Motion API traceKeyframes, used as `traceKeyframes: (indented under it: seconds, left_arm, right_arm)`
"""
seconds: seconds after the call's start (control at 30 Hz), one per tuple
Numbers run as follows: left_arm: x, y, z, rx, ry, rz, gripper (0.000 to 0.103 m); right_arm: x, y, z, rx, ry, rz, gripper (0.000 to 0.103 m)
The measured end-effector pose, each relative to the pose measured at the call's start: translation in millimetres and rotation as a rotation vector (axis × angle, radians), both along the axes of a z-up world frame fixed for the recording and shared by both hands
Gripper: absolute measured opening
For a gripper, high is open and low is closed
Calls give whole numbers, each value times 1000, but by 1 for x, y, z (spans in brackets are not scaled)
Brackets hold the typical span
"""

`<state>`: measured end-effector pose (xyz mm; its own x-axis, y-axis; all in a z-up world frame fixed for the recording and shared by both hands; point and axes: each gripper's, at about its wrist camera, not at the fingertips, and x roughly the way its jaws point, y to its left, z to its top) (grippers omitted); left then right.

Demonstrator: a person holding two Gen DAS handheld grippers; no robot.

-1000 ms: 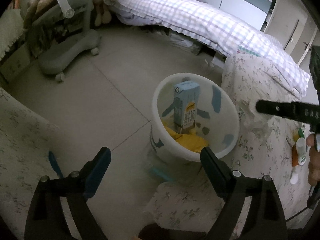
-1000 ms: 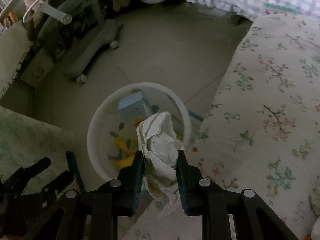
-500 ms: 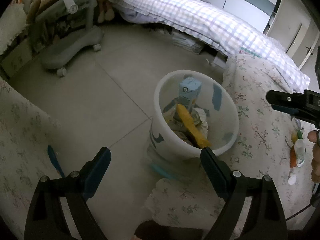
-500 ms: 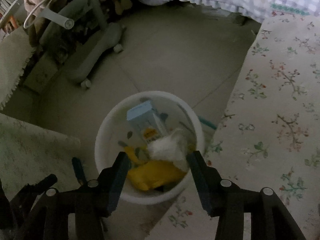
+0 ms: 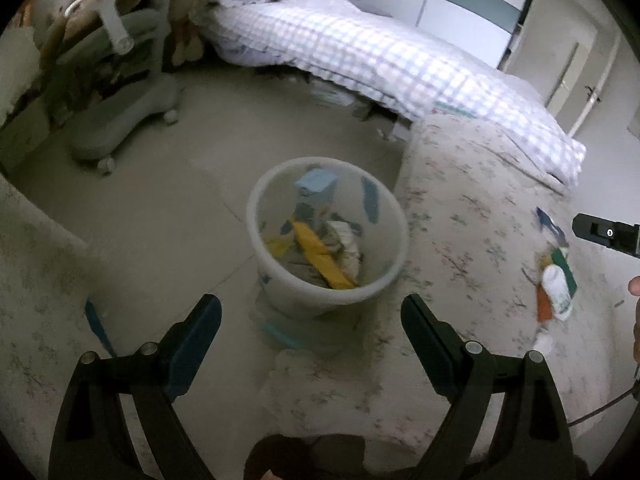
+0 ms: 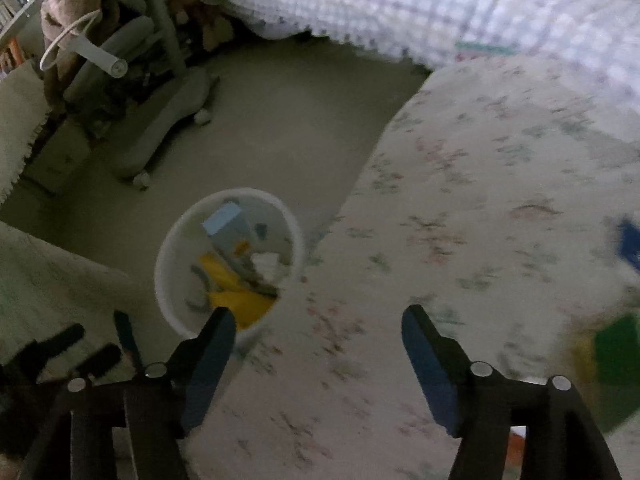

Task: Collect trash
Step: 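Grasp the white AD bottle with the right tool while the left tool grasps the orange wrapper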

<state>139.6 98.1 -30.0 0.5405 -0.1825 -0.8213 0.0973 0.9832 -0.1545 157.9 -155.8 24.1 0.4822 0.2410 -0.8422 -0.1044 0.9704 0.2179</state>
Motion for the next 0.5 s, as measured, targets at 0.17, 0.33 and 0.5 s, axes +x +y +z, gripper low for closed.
traceKeyframes:
  seconds: [0.17, 0.33, 0.5]
  left_arm:
    - [-10, -23, 5, -4, 23, -51, 93]
    - [-18, -42, 5, 1, 63, -96, 94]
    - [-23, -56, 5, 9, 88, -125, 94]
  right_arm:
    - [-28, -35, 9, -34, 10, -27, 79]
    - [-51, -69, 5, -102, 52, -73, 80]
    - [-65, -100, -7, -121, 98, -124, 80]
